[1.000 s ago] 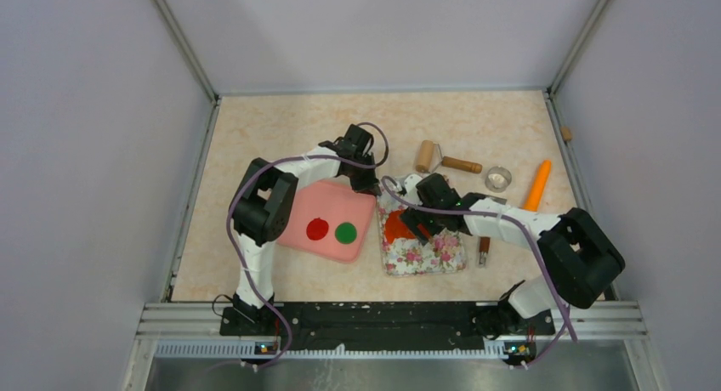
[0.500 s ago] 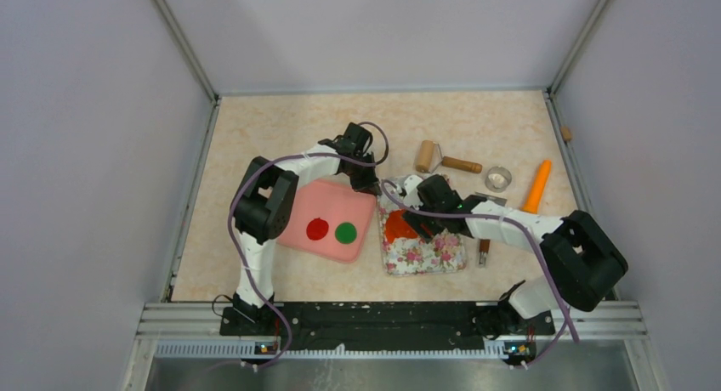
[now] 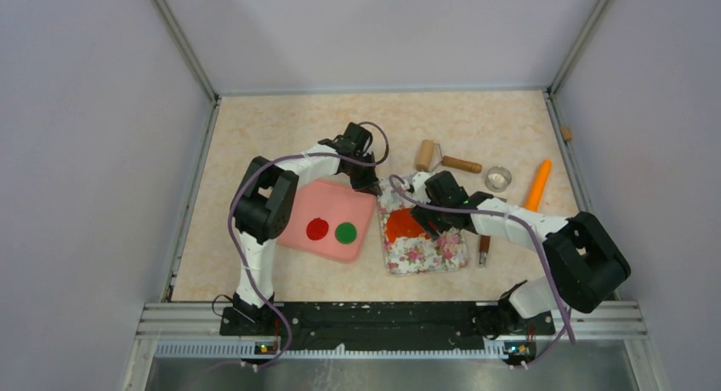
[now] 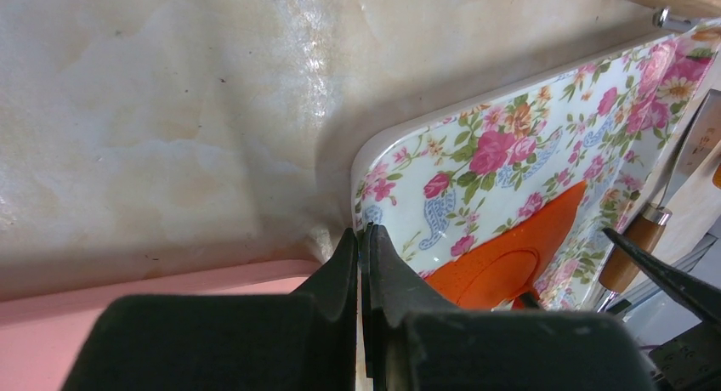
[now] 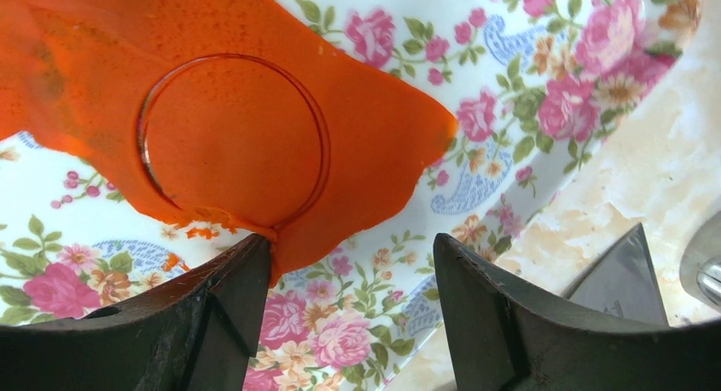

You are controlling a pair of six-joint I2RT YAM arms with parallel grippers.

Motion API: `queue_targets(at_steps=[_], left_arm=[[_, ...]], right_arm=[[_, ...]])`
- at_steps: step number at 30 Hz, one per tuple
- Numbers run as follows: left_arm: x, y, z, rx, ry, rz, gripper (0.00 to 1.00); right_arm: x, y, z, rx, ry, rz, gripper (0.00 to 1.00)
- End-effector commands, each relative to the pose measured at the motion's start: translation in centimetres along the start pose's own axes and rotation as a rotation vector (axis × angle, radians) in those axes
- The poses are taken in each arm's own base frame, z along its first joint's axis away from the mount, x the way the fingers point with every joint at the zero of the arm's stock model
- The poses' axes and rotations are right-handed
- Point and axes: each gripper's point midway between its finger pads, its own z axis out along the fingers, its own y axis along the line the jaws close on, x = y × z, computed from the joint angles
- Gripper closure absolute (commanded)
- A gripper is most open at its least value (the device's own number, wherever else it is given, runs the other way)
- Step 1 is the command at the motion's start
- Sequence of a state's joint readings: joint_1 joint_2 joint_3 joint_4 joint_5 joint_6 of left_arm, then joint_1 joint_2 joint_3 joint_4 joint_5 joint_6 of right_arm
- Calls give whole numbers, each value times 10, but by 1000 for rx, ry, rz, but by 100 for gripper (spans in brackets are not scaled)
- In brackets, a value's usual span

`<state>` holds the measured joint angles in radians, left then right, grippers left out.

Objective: Roll out the dumpling wrappers from the dough

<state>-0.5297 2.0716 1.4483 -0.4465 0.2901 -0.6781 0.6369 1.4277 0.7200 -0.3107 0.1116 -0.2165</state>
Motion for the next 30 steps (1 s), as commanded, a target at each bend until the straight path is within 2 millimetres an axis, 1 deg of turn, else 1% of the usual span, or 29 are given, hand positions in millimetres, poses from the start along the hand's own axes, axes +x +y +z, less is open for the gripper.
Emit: queue_targets(at_steps=[1,2,4,9,12,14,16,18,20,23,25,27,30], left_arm=[[9,34,19,-102,30,14,100],[9,33,19,-101,30,14,100],[10,33,19,-95,34,14,100],[11,31,20,-85,37,19,100],[13,33,20,-85,43,19,100],[15,33,21,-80,49,20,100],[15,32,21,-74,51,21,100],[16,31,21,-67,54,21,100],[15,30,21,-63,53,24,100],[16,27,21,-45,61,24,100],[18,26,22,-37,67,23,100],[17,25,22,-32,66,24,100],[17,24,22,-29,66,28,100]], right_arm=[[13,-40,-6,121,75,13,31],[8,-44,-7,122,65,20,31],[-5,-44,-10,95,30,25,31],[-51,-43,-29,39,-116,67,31],[-72,-37,-41,-14,-182,70,31],[-77,-27,-46,-82,-203,48,31],[-76,-22,-48,-107,-200,32,31],[-72,-22,-49,-110,-192,17,31],[-69,-14,-51,-155,-191,-22,30],[-52,8,-54,-257,-182,-74,24],[-35,16,-48,-249,-156,-117,21],[-26,19,-43,-228,-144,-148,22],[-24,23,-36,-216,-130,-128,26]])
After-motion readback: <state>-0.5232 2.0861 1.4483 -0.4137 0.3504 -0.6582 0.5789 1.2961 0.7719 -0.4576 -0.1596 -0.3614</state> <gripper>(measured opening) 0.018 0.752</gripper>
